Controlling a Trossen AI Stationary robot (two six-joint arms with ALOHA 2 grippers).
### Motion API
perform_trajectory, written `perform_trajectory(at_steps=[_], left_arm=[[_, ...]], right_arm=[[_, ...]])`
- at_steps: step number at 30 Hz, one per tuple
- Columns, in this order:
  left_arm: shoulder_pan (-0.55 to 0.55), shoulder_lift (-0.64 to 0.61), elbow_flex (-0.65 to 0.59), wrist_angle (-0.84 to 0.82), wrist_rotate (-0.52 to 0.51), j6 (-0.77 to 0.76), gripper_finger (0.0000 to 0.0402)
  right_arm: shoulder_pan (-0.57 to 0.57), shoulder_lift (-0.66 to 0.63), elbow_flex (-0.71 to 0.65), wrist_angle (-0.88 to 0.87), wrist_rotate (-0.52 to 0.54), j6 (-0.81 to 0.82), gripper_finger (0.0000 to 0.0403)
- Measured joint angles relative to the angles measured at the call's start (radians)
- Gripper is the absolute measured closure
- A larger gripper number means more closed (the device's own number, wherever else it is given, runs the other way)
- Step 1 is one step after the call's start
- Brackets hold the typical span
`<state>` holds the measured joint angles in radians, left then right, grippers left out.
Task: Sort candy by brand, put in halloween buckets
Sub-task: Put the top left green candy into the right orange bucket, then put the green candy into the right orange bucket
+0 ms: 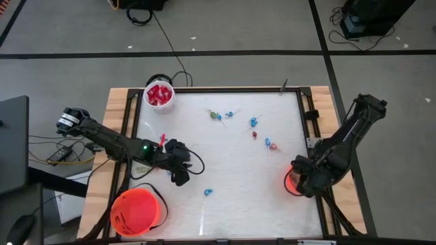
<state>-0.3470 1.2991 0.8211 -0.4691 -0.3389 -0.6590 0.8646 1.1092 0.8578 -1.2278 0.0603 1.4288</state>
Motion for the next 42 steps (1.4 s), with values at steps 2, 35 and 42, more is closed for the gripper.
perform_trajectory(at_steps=[2,35,42], left_arm=[[0.000,0.000,0.000,-0.005,0.000,0.000,0.0280],[-0.011,0.000,-0.140,-0.647,0.232,-0.282,0.0280],[0.024,0.000,-0.134,-0.711,0.402,-0.238,0.0280]], right_arm=[[0.000,-0.005,0.043,-0.057,0.005,0.040,0.0251],[-0.157,0.127,-0.134,0.563,0.746,-0.371,0.0227],[-0.206,0.164,-0.143,0.626,0.751,-0.486,0.0227]])
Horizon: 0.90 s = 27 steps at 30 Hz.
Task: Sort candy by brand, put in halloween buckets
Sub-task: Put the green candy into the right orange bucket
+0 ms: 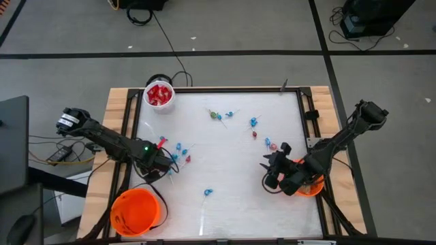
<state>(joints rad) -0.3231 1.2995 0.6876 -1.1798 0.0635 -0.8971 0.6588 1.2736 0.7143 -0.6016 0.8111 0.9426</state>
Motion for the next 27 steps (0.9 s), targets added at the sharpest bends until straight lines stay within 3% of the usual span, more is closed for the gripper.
perform_trajectory(at_steps=[4,9,13,19,27], left_arm=[[0.005,0.000,-0.027,0.037,0.052,0.028,0.0280],[0.005,0.000,-0.130,0.233,0.130,0.032,0.0280],[0.005,-0.006,-0.174,0.267,0.140,-0.008,0.0289],[0.004,0.003,-0.110,0.231,0.099,0.028,0.0387],[0.004,0.002,0.061,0.230,0.002,0.093,0.0398]], right_arm=[[-0.021,0.000,0.000,0.003,-0.001,-0.031,0.0227],[-0.035,0.000,0.000,0.003,-0.001,-0.049,0.0227],[-0.035,0.000,0.000,0.006,-0.001,-0.047,0.0227],[-0.035,0.000,0.000,0.063,-0.007,-0.056,0.0227],[-0.035,0.001,0.000,0.134,-0.030,-0.064,0.0227]])
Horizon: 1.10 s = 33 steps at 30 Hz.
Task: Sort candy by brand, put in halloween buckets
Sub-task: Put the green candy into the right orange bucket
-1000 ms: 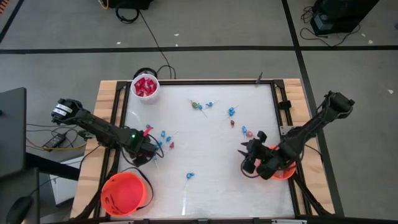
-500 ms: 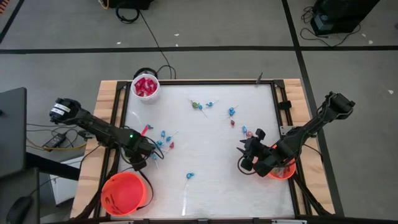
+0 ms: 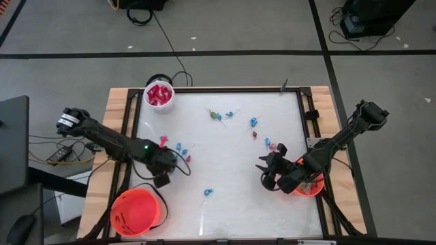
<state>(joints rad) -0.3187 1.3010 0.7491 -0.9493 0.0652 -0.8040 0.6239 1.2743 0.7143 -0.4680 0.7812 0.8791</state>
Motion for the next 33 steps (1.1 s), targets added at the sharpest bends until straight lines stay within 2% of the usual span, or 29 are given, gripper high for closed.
perform_trajectory(at_steps=[5,8,15,19,23,26,29,33], left_arm=[[0.000,0.000,0.134,0.033,-0.086,0.129,0.0398],[0.000,0.000,0.190,0.123,-0.143,0.245,0.0398],[0.000,0.018,0.200,0.550,-0.151,0.621,0.0398],[0.010,0.067,0.200,0.764,-0.109,0.736,0.0398],[0.031,0.158,0.201,0.981,0.000,0.773,0.0398],[0.040,0.239,0.200,1.128,0.073,0.779,0.0398],[0.040,0.309,0.200,1.267,0.115,0.779,0.0398],[0.040,0.371,0.200,1.368,0.116,0.801,0.0398]], right_arm=[[0.000,0.000,0.000,0.040,-0.063,-0.008,0.0227],[0.000,0.000,-0.004,0.098,-0.073,-0.033,0.0227],[-0.013,0.018,-0.114,0.593,-0.113,-0.298,0.0227],[-0.022,0.077,-0.138,0.840,-0.180,-0.520,0.0227],[-0.048,0.148,-0.138,1.030,-0.279,-0.665,0.0227],[-0.070,0.195,-0.138,1.152,-0.309,-0.745,0.0227],[-0.079,0.225,-0.137,1.195,-0.317,-0.776,0.0227],[-0.086,0.247,-0.137,1.186,-0.405,-0.775,0.0227]])
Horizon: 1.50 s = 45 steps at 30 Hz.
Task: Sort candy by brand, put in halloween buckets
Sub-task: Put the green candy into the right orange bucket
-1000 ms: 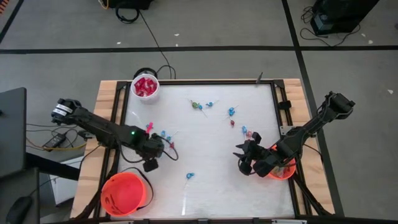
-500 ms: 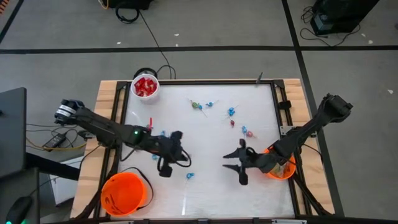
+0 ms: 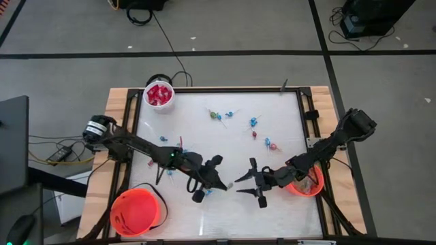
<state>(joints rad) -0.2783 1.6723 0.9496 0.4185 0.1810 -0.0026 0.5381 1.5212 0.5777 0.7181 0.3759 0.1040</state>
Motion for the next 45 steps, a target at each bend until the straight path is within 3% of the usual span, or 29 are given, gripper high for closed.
perform_trajectory(at_steps=[10,14,18,22,26,30,33,40,45], left_arm=[[0.005,0.072,0.000,0.183,0.000,0.028,0.0397],[0.005,0.072,0.000,0.184,0.000,0.027,0.0397],[0.004,0.072,0.000,0.184,-0.017,0.025,0.0396],[0.004,0.071,0.000,0.166,-0.031,-0.012,0.0392],[0.007,0.013,0.000,-0.021,-0.104,-0.034,0.0374],[0.010,-0.055,0.000,-0.194,-0.273,-0.071,0.0350],[0.010,-0.081,0.000,-0.236,-0.337,-0.104,0.0336],[0.013,-0.107,-0.004,-0.400,-0.594,-0.226,0.0330],[0.036,-0.125,-0.066,-0.411,-0.630,-0.297,0.0330]], right_arm=[[-0.029,0.031,0.000,0.011,-0.033,0.007,0.0237],[-0.042,0.031,0.000,0.022,-0.047,0.008,0.0288],[-0.059,0.031,0.000,0.021,-0.132,-0.011,0.0380],[-0.065,0.030,0.000,0.016,-0.168,-0.003,0.0393],[-0.064,0.009,0.000,-0.045,-0.169,0.029,0.0397],[-0.062,-0.082,0.001,-0.253,-0.141,0.102,0.0398],[-0.060,-0.182,0.027,-0.467,-0.079,0.174,0.0399],[-0.025,-0.384,0.172,-1.006,0.005,0.318,0.0400],[-0.004,-0.444,0.287,-1.344,-0.004,0.492,0.0398]])
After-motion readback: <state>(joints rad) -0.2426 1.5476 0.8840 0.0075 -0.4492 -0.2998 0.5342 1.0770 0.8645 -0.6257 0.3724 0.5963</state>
